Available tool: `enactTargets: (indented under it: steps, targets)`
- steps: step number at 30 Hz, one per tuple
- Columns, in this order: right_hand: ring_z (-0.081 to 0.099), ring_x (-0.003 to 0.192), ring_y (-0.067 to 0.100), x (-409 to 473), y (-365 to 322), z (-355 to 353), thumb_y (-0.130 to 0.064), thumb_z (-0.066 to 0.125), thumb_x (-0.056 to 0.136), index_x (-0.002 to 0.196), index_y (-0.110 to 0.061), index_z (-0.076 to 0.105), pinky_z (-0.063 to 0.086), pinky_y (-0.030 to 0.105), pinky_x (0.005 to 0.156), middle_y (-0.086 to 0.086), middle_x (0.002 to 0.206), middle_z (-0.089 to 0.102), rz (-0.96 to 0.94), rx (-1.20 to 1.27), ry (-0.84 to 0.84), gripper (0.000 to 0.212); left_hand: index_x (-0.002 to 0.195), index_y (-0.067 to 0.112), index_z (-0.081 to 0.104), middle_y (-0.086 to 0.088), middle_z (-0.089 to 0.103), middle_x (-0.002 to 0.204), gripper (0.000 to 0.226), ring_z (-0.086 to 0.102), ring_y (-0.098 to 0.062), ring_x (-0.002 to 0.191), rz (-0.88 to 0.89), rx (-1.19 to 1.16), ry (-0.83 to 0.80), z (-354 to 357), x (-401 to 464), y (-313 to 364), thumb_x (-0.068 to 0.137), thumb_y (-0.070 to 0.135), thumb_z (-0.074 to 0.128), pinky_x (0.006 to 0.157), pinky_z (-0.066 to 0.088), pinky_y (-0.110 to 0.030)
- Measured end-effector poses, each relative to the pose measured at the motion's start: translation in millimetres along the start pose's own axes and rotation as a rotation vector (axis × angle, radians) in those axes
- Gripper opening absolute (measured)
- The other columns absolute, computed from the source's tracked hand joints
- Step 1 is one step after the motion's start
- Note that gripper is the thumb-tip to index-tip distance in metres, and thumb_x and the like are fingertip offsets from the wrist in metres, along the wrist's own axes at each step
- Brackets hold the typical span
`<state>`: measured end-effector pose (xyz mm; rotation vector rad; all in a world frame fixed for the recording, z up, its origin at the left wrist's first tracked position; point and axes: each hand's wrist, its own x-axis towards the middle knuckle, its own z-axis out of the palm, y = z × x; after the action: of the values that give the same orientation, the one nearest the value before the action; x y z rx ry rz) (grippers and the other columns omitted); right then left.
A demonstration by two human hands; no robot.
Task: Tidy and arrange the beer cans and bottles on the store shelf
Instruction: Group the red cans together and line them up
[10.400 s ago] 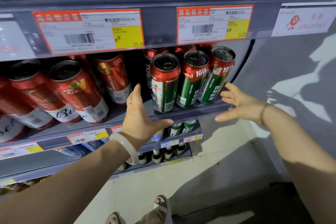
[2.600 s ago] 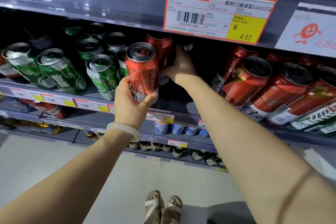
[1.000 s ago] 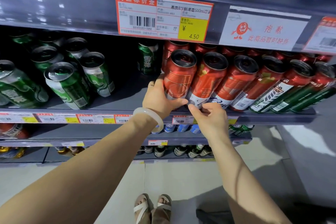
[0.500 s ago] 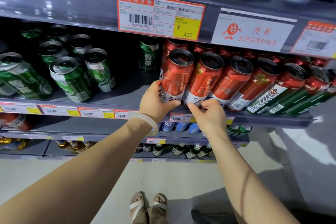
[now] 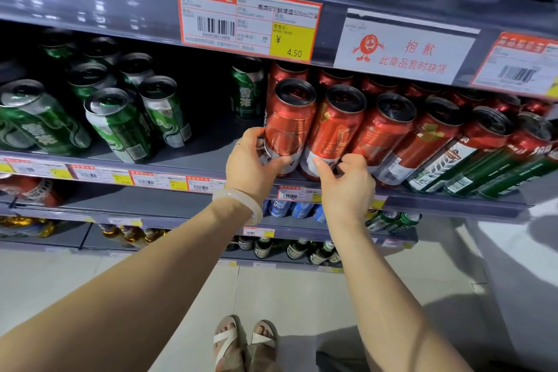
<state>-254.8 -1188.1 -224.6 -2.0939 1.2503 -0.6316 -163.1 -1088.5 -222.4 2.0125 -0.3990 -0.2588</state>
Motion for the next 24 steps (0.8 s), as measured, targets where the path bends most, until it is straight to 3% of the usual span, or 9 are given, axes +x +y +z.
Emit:
enactTargets:
  steps: [4,9,14,20,24]
  targets:
    - [0.057,0.095,0.024,-0.8,0.1,0.0,-0.040,0.066,0.082,0.111,-0.004,0.054,0.031,0.024,0.069,0.008,0.102,0.066,0.014,0.017,-0.007,0.047,0.124,0.014,0.046,0.002,0.056,0.110,0.058,0.052,-0.011,0.099,-0.013,0.047,-0.046,-3.0,-1.5,1.6,0.075,0.024,0.074,0.079,0.036,-0.016]
    - [0.063,0.092,0.021,-5.0,13.8,-0.4,-0.025,0.071,0.080,0.100,-0.004,0.060,0.040,0.023,0.072,0.006,0.094,0.070,0.047,0.092,-0.050,0.031,0.135,0.012,0.037,-0.009,0.051,0.129,0.069,0.051,-0.022,0.117,-0.047,0.167,-0.163,-13.8,-4.5,-10.5,0.076,0.020,0.073,0.095,0.043,-0.032]
    - [0.062,0.080,0.013,-16.1,23.7,-17.3,-0.012,0.066,0.083,0.099,-0.007,0.061,0.047,0.023,0.075,0.003,0.092,0.069,0.010,0.168,-0.081,0.017,0.136,0.010,0.036,-0.012,0.049,0.132,0.071,0.050,-0.023,0.119,-0.003,0.163,-0.178,-25.0,-3.0,-11.1,0.076,0.016,0.073,0.098,0.043,-0.034]
    - [0.057,0.074,0.001,3.6,5.2,-63.6,-0.009,0.067,0.082,0.094,-0.011,0.061,0.044,0.005,0.067,-0.001,0.084,0.063,-0.164,0.241,0.127,0.014,0.128,0.009,0.043,-0.012,0.054,0.123,0.077,0.050,-0.025,0.117,0.221,0.081,-0.109,-42.6,12.0,17.9,0.064,0.028,0.082,0.099,0.043,-0.042]
    - [0.057,0.078,0.017,18.3,-17.5,-82.3,-0.024,0.070,0.078,0.093,-0.008,0.066,0.048,0.029,0.075,0.000,0.086,0.060,-0.340,0.133,0.196,0.022,0.129,0.013,0.044,-0.007,0.059,0.123,0.094,0.055,-0.021,0.117,0.336,0.055,-0.134,-46.9,20.9,40.4,0.052,0.057,0.076,0.100,0.044,-0.038]
